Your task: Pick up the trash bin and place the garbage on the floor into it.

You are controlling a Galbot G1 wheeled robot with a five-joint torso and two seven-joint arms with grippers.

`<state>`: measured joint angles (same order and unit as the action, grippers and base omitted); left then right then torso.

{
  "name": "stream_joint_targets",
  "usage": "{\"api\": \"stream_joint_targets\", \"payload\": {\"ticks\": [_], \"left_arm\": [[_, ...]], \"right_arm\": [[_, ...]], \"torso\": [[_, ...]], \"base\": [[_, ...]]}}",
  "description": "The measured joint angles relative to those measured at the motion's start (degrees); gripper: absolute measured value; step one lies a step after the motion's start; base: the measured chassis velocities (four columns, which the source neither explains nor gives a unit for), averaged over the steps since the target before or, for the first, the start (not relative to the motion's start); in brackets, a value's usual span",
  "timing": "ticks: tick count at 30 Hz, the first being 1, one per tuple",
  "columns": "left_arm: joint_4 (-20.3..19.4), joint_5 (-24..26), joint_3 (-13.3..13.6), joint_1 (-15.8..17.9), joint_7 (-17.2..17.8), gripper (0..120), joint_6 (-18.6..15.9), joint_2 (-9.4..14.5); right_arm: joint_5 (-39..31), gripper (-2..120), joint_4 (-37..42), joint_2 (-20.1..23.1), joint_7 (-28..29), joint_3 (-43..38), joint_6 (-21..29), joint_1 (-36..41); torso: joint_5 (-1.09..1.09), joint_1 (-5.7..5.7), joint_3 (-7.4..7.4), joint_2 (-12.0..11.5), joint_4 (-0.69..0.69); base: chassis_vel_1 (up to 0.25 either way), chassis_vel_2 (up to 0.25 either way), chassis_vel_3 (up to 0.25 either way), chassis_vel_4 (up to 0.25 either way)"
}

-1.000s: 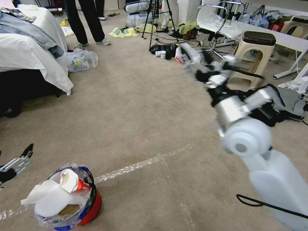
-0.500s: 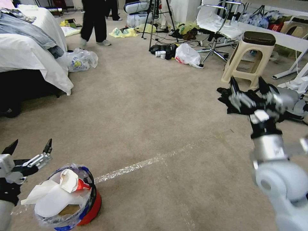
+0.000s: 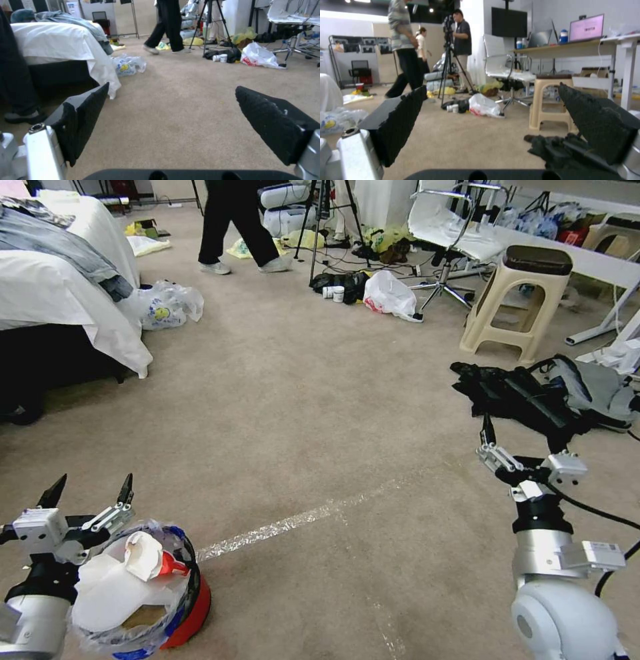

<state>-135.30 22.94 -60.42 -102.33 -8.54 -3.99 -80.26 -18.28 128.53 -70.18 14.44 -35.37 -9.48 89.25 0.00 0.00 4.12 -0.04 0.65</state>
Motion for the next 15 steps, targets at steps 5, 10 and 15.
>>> {"api": "stream_joint_targets", "payload": {"ticks": [5,10,15], "left_arm": [[0.3,0.0,-0.2,0.4,0.4,100,-0.1,0.6],[0.4,0.4,-0.3,0.7,0.7,100,-0.7,1.1],[0.5,0.4,-0.3,0.7,0.9,100,-0.9,1.3]], "right_arm": [[0.8,100,-0.8,-0.8,0.0,0.9,-0.1,0.5],[1.0,100,-1.1,-1.1,0.0,1.6,-0.1,0.5],[1.2,100,-1.2,-0.9,-0.1,1.7,0.1,0.4]], "torso": [[0.0,0.0,0.0,0.0,0.01],[0.0,0.0,0.0,0.0,0.0],[0.0,0.0,0.0,0.0,0.01]], "base": [[0.0,0.0,0.0,0.0],[0.0,0.0,0.0,0.0],[0.0,0.0,0.0,0.0]]}}
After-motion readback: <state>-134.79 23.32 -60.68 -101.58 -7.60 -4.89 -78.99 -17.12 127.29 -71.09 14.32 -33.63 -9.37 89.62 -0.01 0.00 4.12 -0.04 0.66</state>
